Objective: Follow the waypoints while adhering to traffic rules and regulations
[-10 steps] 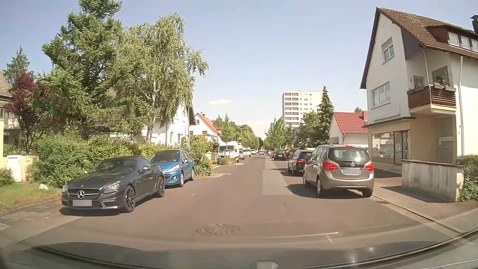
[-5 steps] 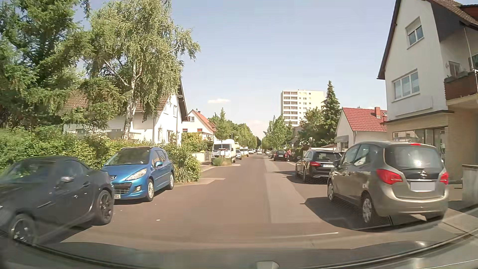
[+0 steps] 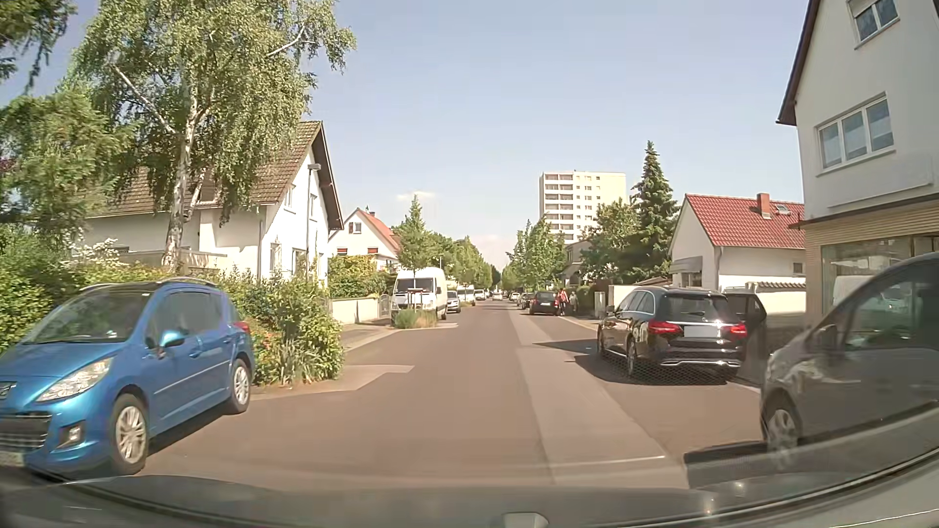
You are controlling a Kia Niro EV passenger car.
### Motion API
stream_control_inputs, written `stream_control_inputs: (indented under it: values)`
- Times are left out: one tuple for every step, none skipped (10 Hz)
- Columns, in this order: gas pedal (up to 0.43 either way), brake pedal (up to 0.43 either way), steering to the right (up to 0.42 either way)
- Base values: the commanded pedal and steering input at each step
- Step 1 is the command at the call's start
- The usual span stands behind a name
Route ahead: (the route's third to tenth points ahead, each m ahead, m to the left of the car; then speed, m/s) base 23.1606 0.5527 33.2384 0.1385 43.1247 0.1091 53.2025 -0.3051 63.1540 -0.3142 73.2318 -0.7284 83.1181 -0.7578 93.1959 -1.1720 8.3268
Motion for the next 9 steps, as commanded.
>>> stream_control_inputs:
  values:
    - [0.087,0.0,0.029]
    - [0.087,0.0,0.032]
    - [0.087,0.0,0.03]
    - [0.087,0.0,0.026]
    - [0.098,0.0,0.022]
    - [0.098,0.0,0.019]
    - [0.098,0.0,0.013]
    - [0.11,0.0,0.007]
    - [0.11,0.0,0.006]
